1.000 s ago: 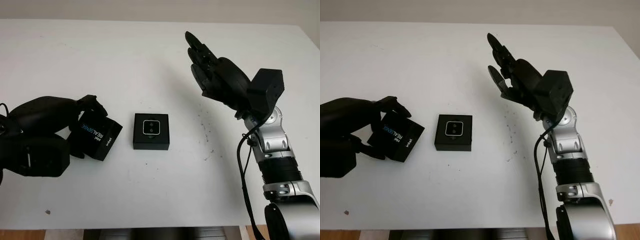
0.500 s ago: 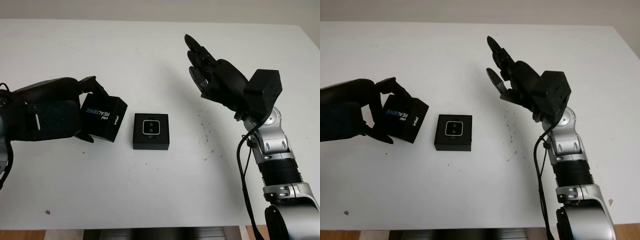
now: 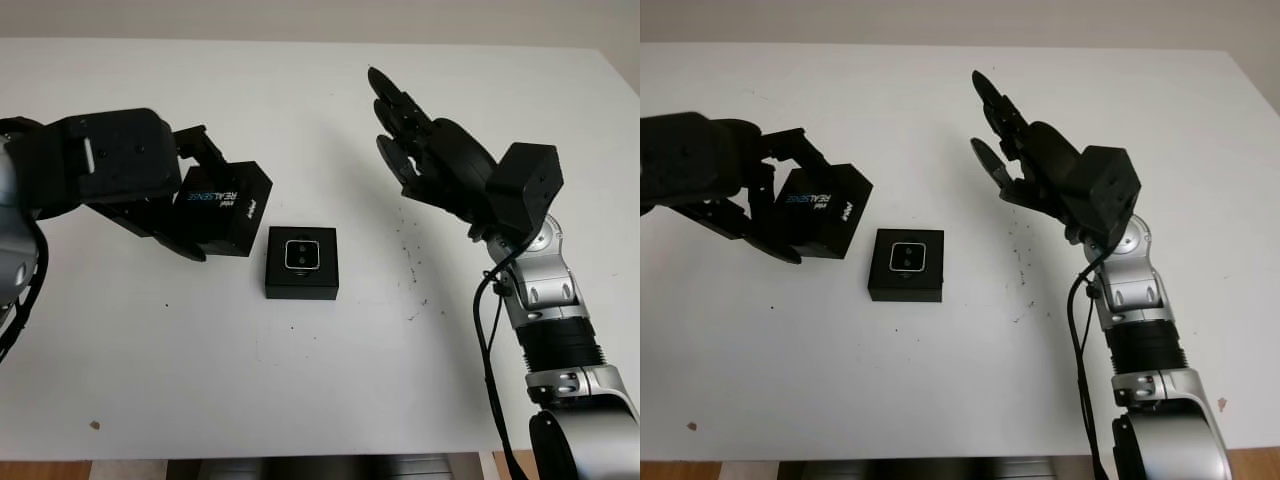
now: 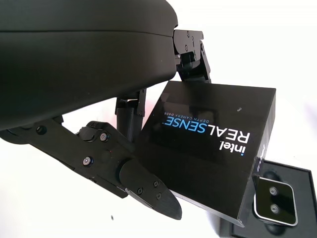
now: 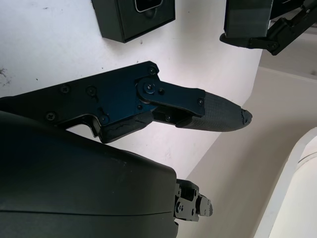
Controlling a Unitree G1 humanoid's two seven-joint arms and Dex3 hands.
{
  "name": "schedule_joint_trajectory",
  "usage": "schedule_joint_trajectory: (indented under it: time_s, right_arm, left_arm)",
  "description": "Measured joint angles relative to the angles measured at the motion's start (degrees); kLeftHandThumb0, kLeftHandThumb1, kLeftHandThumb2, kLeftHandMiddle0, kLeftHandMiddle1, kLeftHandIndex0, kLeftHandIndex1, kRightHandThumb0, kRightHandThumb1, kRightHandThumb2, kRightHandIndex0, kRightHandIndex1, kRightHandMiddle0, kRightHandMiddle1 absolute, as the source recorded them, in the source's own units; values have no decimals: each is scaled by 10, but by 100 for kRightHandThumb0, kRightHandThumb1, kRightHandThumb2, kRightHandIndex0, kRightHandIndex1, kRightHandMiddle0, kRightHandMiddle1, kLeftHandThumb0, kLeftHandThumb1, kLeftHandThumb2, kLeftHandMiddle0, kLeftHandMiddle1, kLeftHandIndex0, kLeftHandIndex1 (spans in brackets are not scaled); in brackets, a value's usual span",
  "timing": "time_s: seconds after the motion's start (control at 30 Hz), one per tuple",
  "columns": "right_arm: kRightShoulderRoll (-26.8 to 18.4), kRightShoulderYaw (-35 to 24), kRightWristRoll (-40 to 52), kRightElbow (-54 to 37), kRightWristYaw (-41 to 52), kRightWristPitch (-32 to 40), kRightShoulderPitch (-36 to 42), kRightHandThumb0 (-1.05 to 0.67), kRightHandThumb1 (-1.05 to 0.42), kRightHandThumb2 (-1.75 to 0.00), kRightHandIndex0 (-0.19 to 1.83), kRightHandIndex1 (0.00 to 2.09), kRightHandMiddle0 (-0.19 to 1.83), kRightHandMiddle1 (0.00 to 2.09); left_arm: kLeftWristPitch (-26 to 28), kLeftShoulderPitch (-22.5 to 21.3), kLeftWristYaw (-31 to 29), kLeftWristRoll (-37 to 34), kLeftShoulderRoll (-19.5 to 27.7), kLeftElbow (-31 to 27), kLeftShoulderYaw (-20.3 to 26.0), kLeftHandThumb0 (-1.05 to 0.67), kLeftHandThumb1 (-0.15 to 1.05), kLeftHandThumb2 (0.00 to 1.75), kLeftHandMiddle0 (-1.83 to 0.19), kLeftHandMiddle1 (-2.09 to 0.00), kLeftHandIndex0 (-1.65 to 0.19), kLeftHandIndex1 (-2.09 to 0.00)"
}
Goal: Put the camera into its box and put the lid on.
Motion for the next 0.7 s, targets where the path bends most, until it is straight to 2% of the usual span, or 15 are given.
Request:
schedule_joint_trajectory:
  time_s: [0.23, 0.33, 0.43, 0.7]
  right_arm:
    - [3, 9, -7, 0, -8, -3, 0, -79, -105, -63, -11, 6, -9, 6]
    - [3, 12, -13, -4, -15, 1, 0, -79, -105, -64, -10, 7, -9, 6]
    - [3, 15, -17, -6, -19, 0, 0, -79, -105, -64, -10, 6, -9, 6]
    - [10, 16, -17, -7, -25, 2, 0, -80, -105, -63, -10, 6, -9, 6]
  left_arm:
    - [110, -44, -11, -7, -18, 8, -47, -35, 97, 5, -54, -176, -43, -171]
    - [151, -58, -6, -12, -25, 8, -71, -36, 96, 5, -61, -176, -47, -160]
    - [181, -68, -2, -18, -31, 8, -91, -38, 95, 5, -64, -180, -50, -159]
    - [247, -89, 12, -37, -45, 8, -142, -38, 97, 6, -60, -185, -44, -164]
